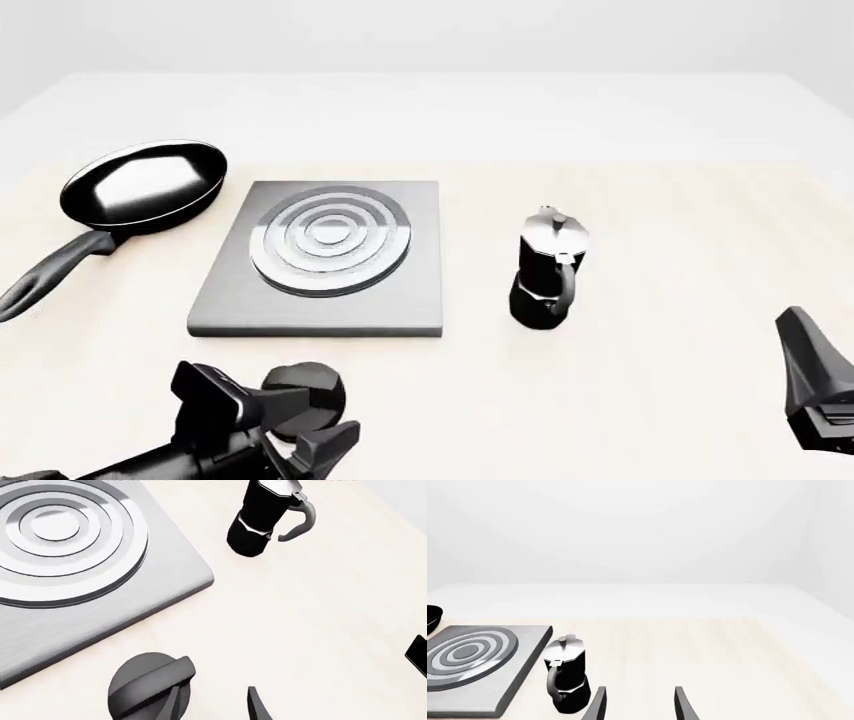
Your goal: Turn on the stove and put the frying pan on it.
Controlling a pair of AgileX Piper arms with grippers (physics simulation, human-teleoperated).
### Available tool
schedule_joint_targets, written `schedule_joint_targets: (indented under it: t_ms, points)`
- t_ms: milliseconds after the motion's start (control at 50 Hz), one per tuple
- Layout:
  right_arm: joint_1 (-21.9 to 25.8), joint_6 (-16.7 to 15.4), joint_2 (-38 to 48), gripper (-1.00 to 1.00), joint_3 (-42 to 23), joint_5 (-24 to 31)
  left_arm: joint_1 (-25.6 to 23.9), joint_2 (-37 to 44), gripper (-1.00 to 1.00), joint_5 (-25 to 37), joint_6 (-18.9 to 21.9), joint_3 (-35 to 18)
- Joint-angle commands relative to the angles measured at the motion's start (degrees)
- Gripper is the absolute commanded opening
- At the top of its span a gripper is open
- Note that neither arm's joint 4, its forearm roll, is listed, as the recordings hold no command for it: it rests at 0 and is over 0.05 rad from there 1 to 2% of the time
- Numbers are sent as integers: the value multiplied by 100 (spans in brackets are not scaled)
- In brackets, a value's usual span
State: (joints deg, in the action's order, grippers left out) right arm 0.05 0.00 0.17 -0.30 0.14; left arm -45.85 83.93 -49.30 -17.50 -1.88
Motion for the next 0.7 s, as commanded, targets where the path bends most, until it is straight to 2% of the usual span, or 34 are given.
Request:
schedule_joint_targets:
  t_ms: [20, 140, 280, 320, 440, 540, 580, 600, 700]
  points:
    - [0, 0, 0, 100, 0, 0, 47, 163, 100, -97, 2, -92]
    - [-1, 0, 0, 100, 0, 0, 61, 6, 100, 70, 36, -134]
    - [0, -1, 0, 100, 0, 0, -44, -1406, 100, 1495, 318, -322]
    - [0, -1, 0, 100, 0, 0, -44, -1597, 100, 1688, 348, -353]
    - [1, 0, 0, 100, 0, 0, -20, -3113, 100, 3253, 742, -675]
    - [-1, 0, 0, 100, 0, 0, 340, -4146, 100, 4407, 1125, -1036]
    - [-1, 0, 0, 100, 0, 0, 360, -4256, 100, 4556, 1136, -1096]
    - [0, 0, 0, 100, 0, 0, 461, -4498, 100, 4855, 1270, -1219]
    - [0, 0, 0, 100, 0, -1, 568, -4778, 100, 5249, 1367, -1389]
